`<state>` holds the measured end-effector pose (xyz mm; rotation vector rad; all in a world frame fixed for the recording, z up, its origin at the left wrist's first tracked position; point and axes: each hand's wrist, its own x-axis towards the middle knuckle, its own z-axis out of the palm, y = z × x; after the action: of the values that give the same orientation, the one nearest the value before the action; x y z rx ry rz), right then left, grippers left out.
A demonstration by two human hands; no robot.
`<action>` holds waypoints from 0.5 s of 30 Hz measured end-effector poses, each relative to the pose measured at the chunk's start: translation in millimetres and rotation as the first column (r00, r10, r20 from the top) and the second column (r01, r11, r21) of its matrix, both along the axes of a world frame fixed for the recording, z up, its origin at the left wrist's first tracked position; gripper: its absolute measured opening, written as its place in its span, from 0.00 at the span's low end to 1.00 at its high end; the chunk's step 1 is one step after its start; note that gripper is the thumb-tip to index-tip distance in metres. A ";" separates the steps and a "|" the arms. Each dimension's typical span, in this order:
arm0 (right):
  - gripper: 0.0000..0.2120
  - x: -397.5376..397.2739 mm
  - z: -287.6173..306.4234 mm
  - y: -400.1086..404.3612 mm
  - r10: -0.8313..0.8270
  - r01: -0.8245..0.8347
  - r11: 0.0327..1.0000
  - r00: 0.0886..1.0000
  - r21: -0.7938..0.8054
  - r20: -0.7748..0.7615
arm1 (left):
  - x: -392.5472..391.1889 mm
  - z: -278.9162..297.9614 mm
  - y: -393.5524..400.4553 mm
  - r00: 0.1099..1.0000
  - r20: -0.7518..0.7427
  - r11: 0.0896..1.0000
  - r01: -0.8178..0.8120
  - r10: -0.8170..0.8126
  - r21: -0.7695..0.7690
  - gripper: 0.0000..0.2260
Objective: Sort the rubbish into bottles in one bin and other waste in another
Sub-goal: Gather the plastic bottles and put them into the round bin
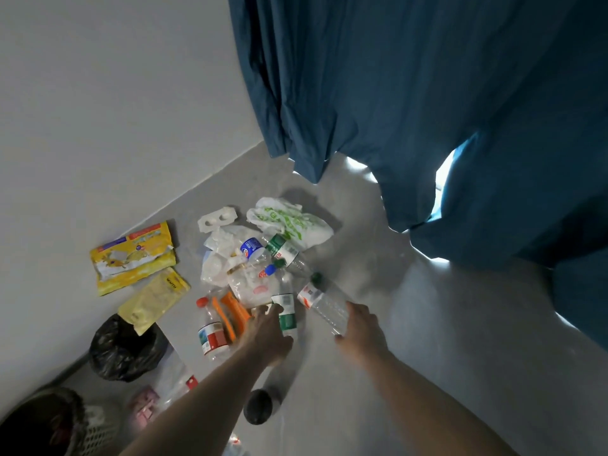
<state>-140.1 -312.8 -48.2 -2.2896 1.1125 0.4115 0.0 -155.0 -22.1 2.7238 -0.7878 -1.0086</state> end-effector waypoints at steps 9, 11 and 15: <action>0.36 34.3 -91.4 -13.9 0.090 -0.092 0.995 0.995 -0.044 -0.030 | 5.5 -93.8 -35.0 0.980 -0.121 0.986 -0.151 0.159 0.067 0.22; 0.34 34.8 -107.1 -10.1 0.060 -0.059 0.998 0.998 -0.038 0.010 | 5.1 -109.1 -34.7 0.975 -0.152 0.984 -0.151 0.164 0.095 0.24; 0.32 35.8 -124.7 -6.8 0.005 -0.001 0.999 0.998 -0.049 0.064 | 7.4 -123.9 -40.4 0.968 -0.147 0.977 -0.192 0.203 0.088 0.23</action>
<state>-104.3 -319.6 -172.9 -2.3304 1.0987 0.3127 7.4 -195.3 -146.0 2.6757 -0.4513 -1.2065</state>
